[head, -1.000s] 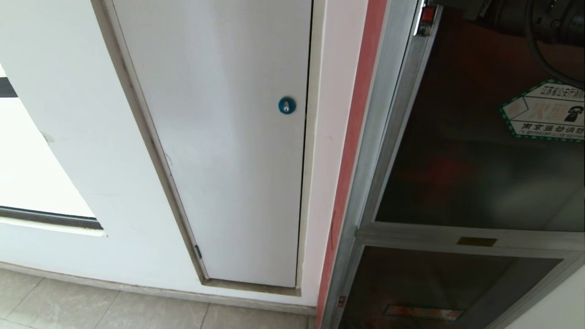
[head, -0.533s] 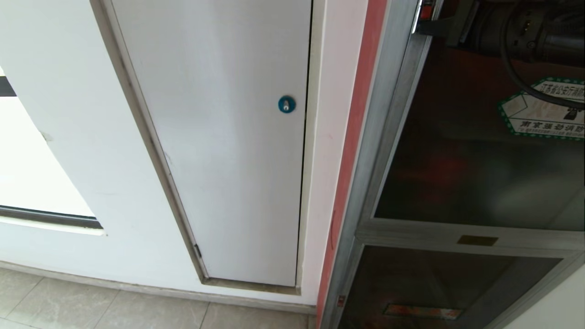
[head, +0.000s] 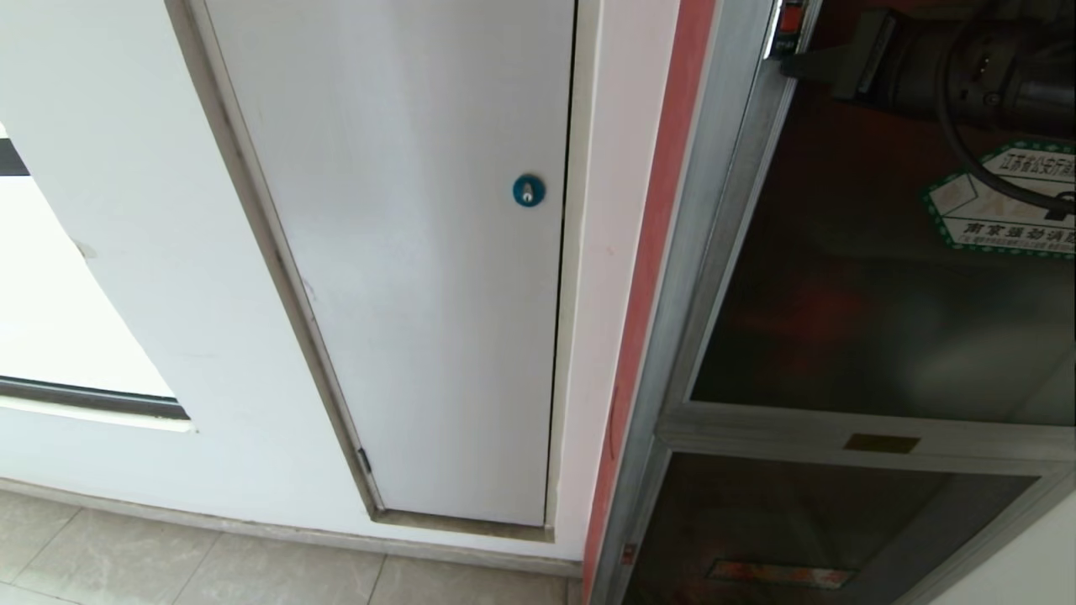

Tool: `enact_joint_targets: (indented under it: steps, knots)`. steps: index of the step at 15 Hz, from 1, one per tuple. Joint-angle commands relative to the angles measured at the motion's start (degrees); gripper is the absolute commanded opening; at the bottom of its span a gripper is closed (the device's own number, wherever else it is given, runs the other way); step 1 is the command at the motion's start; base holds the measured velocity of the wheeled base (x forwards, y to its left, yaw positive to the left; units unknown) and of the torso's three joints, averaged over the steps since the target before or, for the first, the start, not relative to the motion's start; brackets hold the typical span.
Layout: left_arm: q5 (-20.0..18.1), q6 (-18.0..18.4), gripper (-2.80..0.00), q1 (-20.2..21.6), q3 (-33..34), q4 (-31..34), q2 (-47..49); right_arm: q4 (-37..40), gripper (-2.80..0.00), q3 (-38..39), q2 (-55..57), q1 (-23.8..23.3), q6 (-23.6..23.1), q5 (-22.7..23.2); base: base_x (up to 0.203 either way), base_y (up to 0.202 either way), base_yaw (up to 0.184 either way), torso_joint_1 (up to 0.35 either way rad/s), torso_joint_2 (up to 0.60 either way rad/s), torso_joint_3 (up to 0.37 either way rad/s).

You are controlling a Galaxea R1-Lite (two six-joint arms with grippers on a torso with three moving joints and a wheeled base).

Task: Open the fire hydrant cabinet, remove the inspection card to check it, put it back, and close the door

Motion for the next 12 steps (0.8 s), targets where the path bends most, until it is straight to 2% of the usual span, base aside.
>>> enact_joint_targets:
  steps: [1,5,8,12]
  knots:
    - [0.0,-0.1,-2.8,0.0,0.0,0.0,0.1,0.0,-2.8,3.0,-5.0,1.3,0.2,0.7,0.0,0.0,0.0,0.0,0.0,0.0]
    - [0.0,0.0,-2.8,0.0,0.0,0.0,0.1,0.0,-2.8,4.1,-8.8,3.8,0.1,0.8,0.0,0.0,0.0,0.002,0.01,0.001]
    - [0.0,0.0,-2.8,0.0,0.0,0.0,0.1,0.4,-2.8,1.6,-10.5,7.0,0.0,0.5,0.0,0.0,0.0,0.0,0.0,0.0]
    - [0.0,0.0,-2.8,0.0,0.0,0.0,0.1,3.5,-2.8,-5.8,-7.9,7.6,0.0,0.4,0.0,0.0,0.0,0.0,0.0,0.0]
